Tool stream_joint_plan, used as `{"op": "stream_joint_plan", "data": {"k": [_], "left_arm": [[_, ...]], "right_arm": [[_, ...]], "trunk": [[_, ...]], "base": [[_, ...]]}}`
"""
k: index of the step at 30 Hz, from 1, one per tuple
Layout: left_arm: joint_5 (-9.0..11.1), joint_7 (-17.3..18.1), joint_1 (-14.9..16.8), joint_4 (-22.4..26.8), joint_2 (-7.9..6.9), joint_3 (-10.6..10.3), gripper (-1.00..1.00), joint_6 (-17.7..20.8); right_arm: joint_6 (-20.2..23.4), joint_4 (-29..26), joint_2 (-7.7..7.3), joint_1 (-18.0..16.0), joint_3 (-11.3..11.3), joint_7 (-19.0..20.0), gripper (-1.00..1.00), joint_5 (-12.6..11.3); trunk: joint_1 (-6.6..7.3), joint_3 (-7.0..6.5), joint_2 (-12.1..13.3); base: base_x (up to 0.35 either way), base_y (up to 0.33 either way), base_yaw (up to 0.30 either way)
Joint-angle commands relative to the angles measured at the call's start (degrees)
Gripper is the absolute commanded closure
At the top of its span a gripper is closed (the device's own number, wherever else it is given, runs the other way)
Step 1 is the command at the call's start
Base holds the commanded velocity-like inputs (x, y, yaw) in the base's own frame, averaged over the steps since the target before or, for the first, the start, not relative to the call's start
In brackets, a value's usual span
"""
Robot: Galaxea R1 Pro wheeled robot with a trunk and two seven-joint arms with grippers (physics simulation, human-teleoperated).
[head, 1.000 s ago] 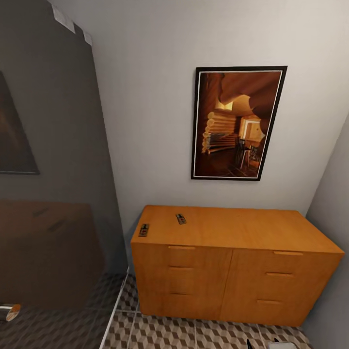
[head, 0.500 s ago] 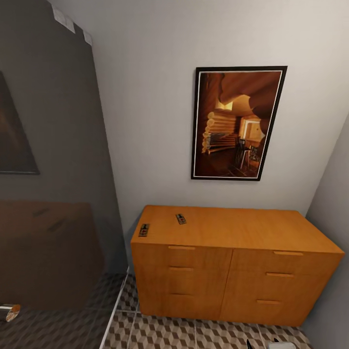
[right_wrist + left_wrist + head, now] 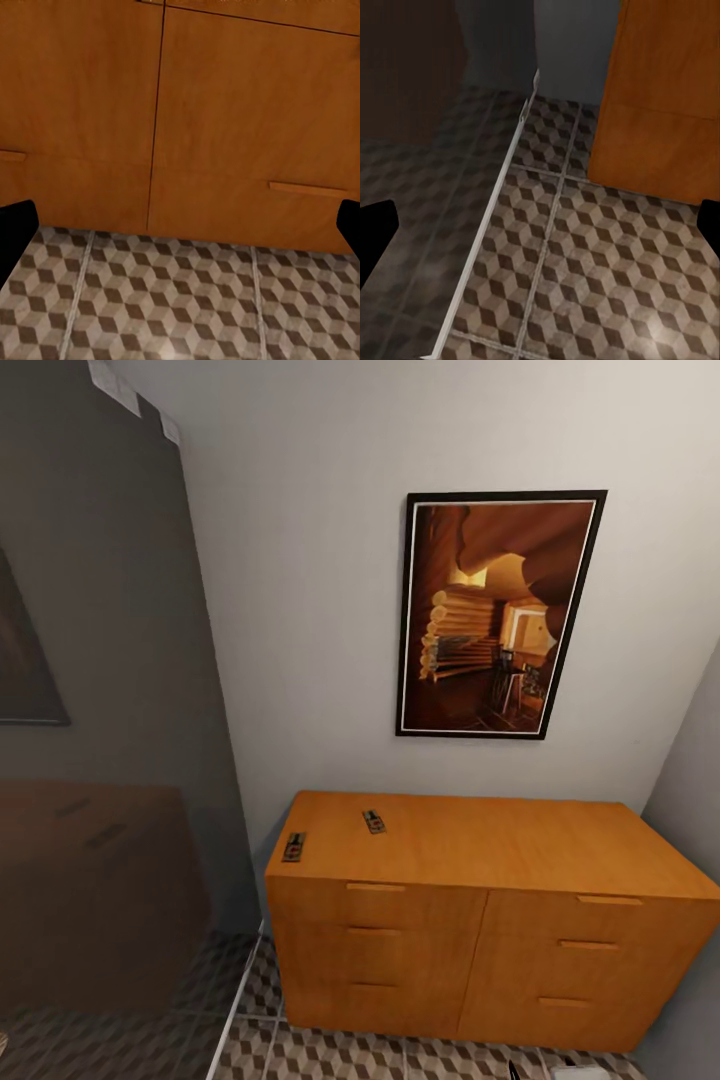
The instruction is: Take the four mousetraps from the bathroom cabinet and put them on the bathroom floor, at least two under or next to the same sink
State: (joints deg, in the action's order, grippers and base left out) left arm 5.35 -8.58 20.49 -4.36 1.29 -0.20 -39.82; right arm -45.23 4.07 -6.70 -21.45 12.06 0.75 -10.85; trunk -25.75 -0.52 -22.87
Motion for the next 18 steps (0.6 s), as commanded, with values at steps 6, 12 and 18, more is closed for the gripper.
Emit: {"op": "stream_joint_plan", "data": {"k": [6,12,18], "left_arm": [[0.45,0.19,0.08,-0.24,0.04,-0.07,-1.00,-0.35],[0.53,0.26,0.08,-0.22,0.35,-0.07,-1.00,-0.35],[0.59,0.31,0.08,-0.21,0.63,-0.07,-1.00,-0.29]], "right_arm": [[-0.30,0.21,0.02,-0.07,0.51,0.05,-1.00,-0.47],[-0.27,0.21,0.02,-0.07,0.51,-0.07,-1.00,-0.40],[-0.23,0.18,0.02,-0.05,0.51,0.03,-1.00,-0.28]], "trunk": [[-0.03,0.02,-0.05],[-0.03,0.02,-0.05],[-0.03,0.02,-0.05]], "base": [[0.015,0.000,0.000],[0.001,0.000,0.000],[0.000,0.000,0.000]]}}
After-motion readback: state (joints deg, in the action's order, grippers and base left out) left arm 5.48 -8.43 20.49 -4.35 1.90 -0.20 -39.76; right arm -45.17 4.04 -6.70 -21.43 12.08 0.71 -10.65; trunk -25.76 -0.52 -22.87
